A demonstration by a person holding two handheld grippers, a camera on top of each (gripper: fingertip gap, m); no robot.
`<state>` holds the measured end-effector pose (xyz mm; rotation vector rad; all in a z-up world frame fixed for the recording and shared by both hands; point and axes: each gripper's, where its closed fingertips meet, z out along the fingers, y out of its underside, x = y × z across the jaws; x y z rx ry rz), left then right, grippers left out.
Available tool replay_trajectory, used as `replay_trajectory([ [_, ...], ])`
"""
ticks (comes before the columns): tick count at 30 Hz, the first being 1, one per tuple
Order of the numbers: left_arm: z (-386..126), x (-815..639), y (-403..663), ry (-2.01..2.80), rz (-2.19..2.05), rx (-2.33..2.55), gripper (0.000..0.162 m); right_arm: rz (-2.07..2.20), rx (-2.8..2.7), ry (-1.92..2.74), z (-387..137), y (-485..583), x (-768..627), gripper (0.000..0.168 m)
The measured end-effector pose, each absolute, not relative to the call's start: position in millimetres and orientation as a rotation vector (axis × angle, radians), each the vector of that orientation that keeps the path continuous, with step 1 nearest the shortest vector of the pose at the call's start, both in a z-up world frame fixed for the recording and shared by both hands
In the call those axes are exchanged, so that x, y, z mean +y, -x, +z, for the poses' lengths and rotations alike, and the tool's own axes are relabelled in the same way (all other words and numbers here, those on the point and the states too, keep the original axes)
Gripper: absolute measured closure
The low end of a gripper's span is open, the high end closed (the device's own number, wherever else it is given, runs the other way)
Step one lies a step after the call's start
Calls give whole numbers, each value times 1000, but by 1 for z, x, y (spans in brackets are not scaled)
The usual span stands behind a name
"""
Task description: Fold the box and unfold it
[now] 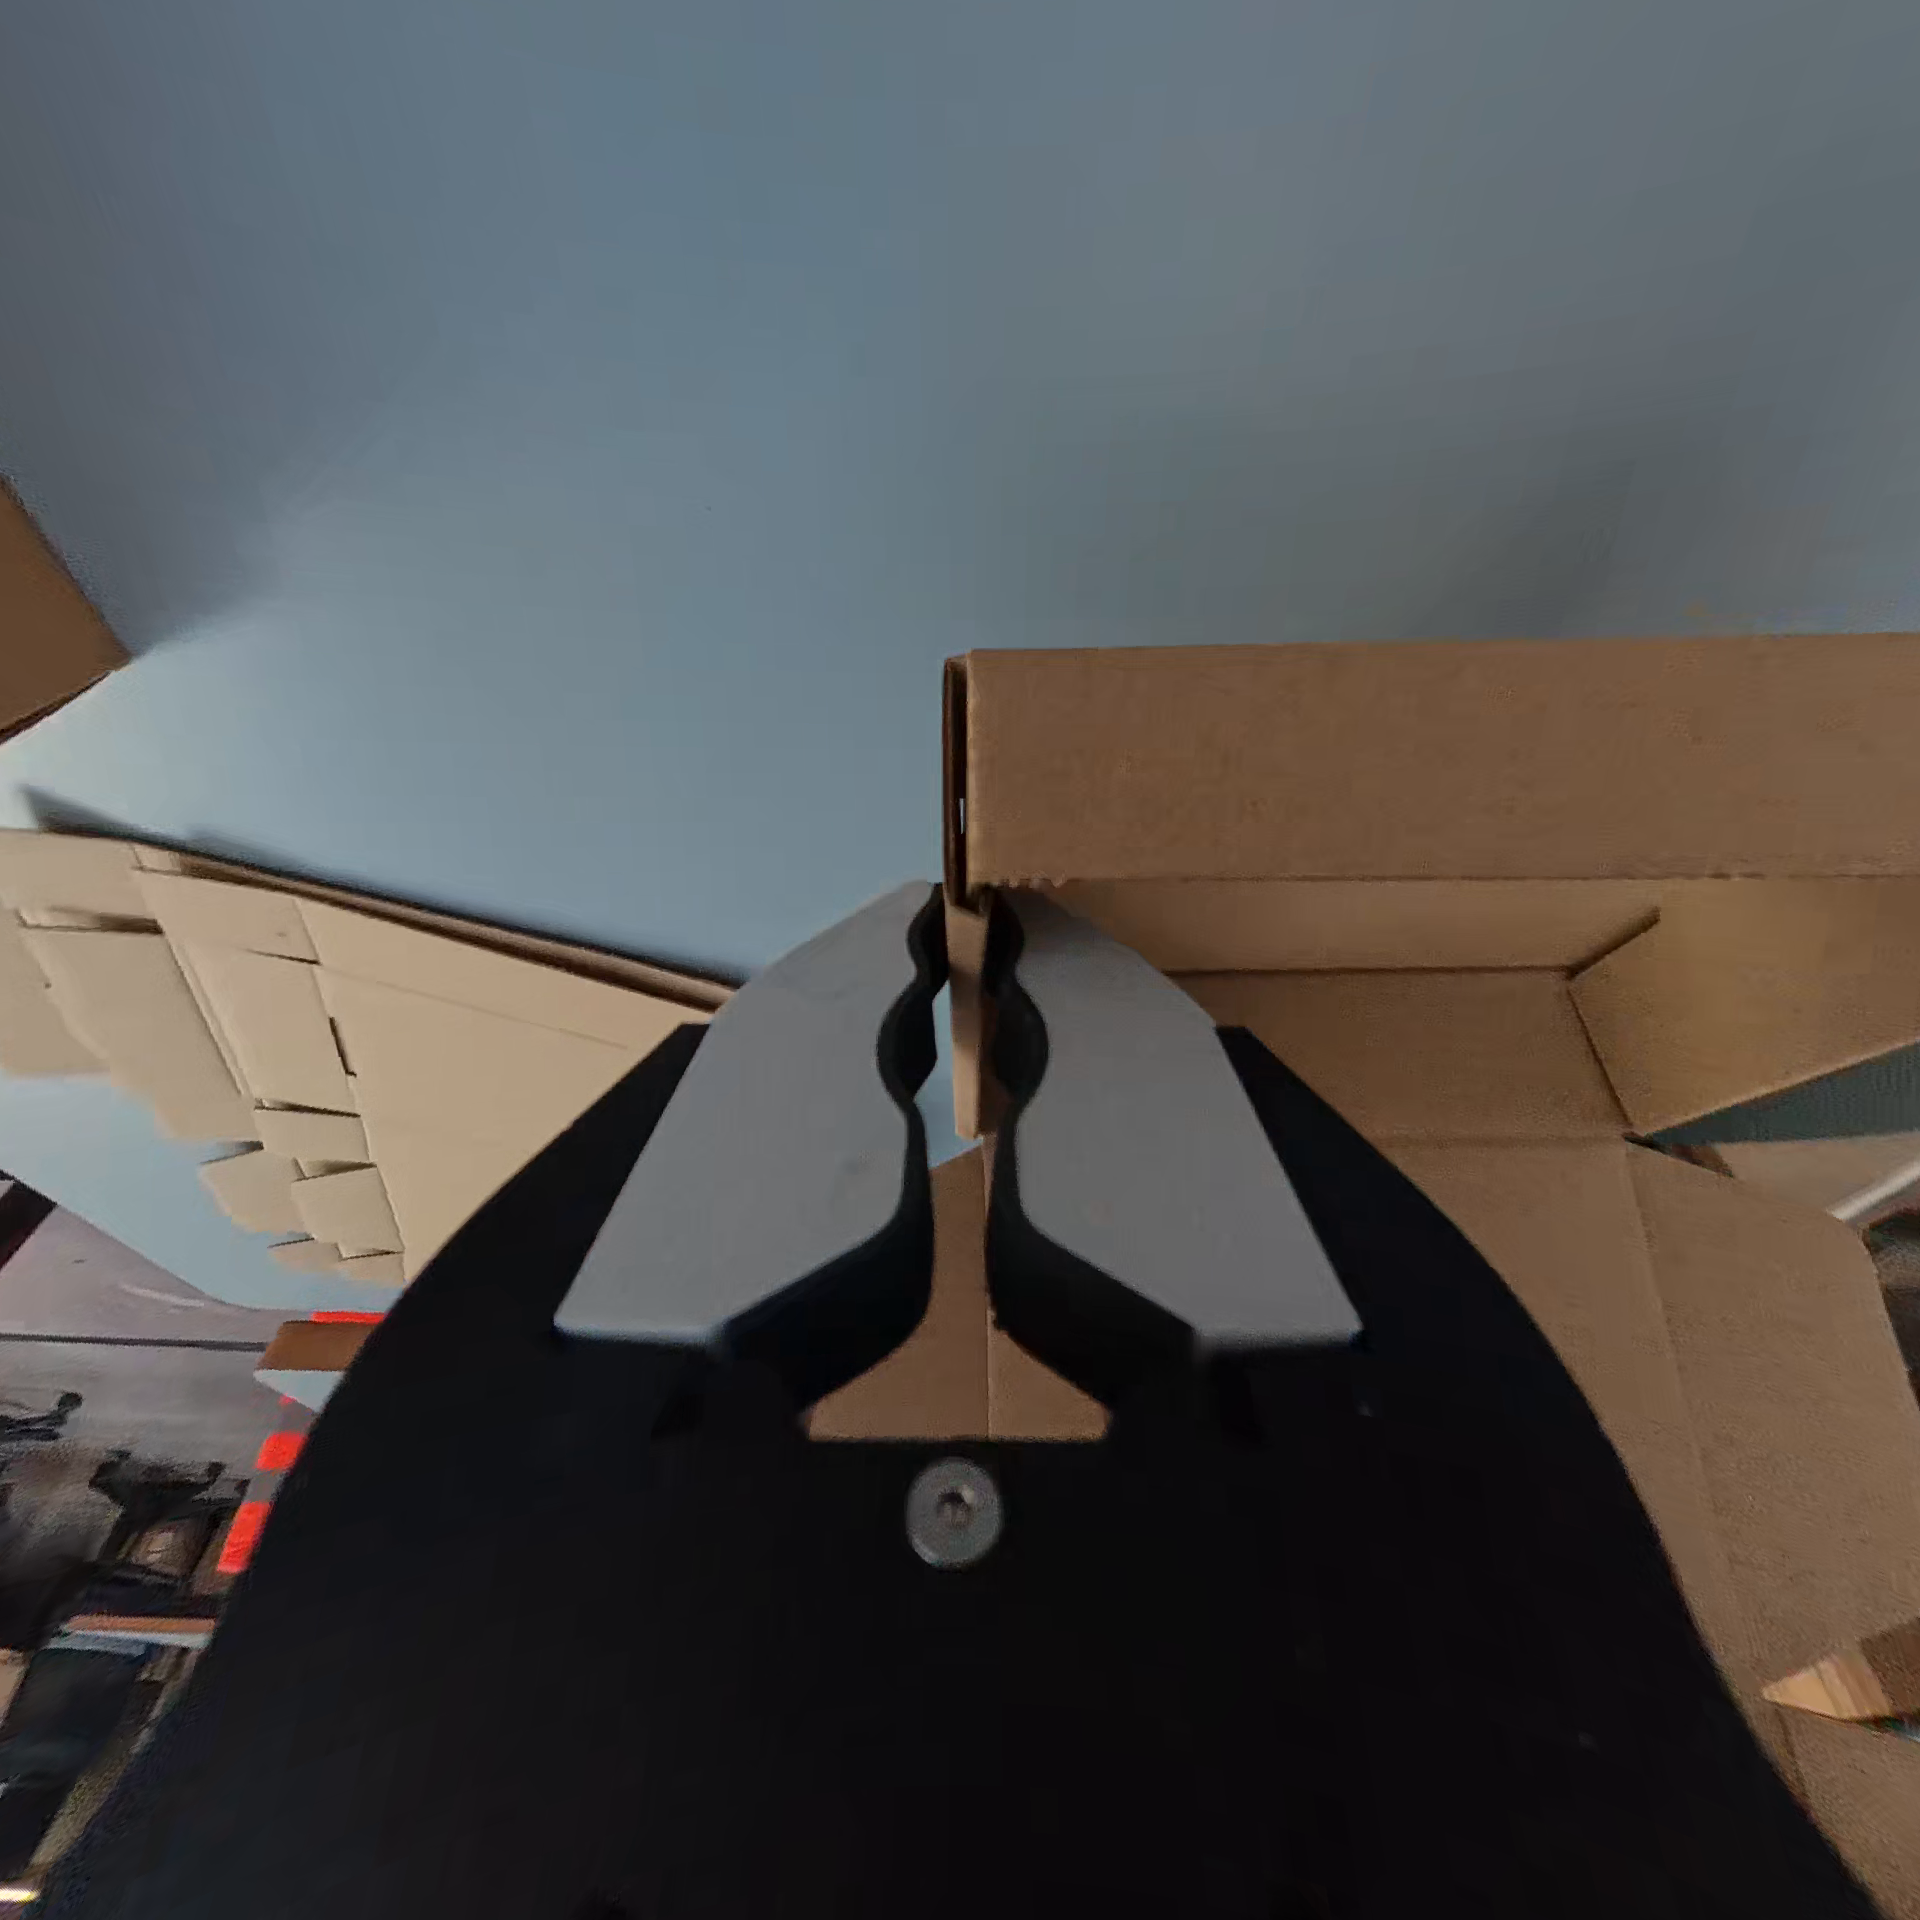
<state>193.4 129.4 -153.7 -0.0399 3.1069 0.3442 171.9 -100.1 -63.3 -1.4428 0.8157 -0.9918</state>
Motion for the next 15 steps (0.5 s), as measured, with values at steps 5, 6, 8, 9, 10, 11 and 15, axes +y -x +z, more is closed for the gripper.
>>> replay_trajectory([
  [5, -194, 116, -174, -175, 613, 3166, 157, -1001, 846, 1469, -77, -173, -120, 107],
  [6, -201, 116, -173, -209, 664, 3159, 157, -1004, 849, 1469, -78, -173, -123, 108],
  [8, -210, 116, -175, -248, 741, 3127, 157, -1018, 854, 1473, -80, -173, -127, 109],
  [9, -215, 115, -175, -247, 760, 3121, 157, -1025, 858, 1480, -81, -173, -129, 109],
  [10, -218, 115, -174, -243, 776, 3118, 157, -1029, 862, 1489, -83, -173, -131, 109],
  [11, -222, 115, -175, -248, 788, 3110, 157, -1029, 864, 1497, -85, -174, -131, 109],
  [15, -227, 115, -174, -263, 810, 3088, 157, -1024, 863, 1520, -90, -176, -131, 110],
])
